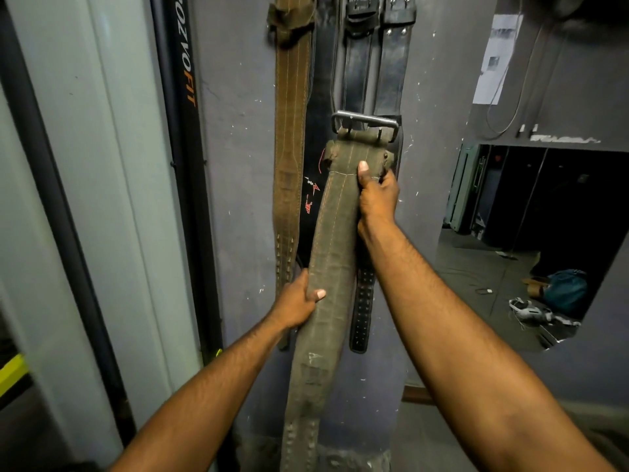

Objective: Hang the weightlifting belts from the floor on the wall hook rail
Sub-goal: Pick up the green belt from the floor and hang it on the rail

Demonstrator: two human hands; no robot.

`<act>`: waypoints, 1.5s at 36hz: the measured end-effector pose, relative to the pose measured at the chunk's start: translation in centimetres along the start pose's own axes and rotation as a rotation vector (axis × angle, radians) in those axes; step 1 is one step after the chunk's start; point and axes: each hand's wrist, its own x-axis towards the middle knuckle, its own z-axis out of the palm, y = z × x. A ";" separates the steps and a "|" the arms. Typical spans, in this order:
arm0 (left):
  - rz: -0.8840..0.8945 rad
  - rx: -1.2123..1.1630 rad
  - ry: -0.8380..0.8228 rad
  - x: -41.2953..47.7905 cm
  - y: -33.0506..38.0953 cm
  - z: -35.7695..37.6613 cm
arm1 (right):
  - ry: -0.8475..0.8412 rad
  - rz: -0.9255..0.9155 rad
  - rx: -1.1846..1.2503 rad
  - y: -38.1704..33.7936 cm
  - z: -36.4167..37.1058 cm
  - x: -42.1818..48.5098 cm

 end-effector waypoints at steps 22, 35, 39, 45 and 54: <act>0.176 -0.389 0.424 6.1 9.1 -6.5 | -0.330 0.079 -0.080 4.6 -1.7 -3.2; 0.262 -0.012 0.661 7.1 9.5 -4.0 | -0.398 0.007 -0.496 5.4 -2.3 -1.7; 0.187 -0.076 0.577 7.2 9.4 -3.3 | -0.283 -0.133 -0.517 4.4 -2.0 -0.5; -0.022 -0.087 0.349 8.5 9.3 -4.2 | -0.305 -0.232 -0.622 4.1 -3.1 1.3; -0.076 -0.290 0.569 10.3 8.5 -4.5 | -0.310 -0.223 -0.650 5.7 -0.2 2.3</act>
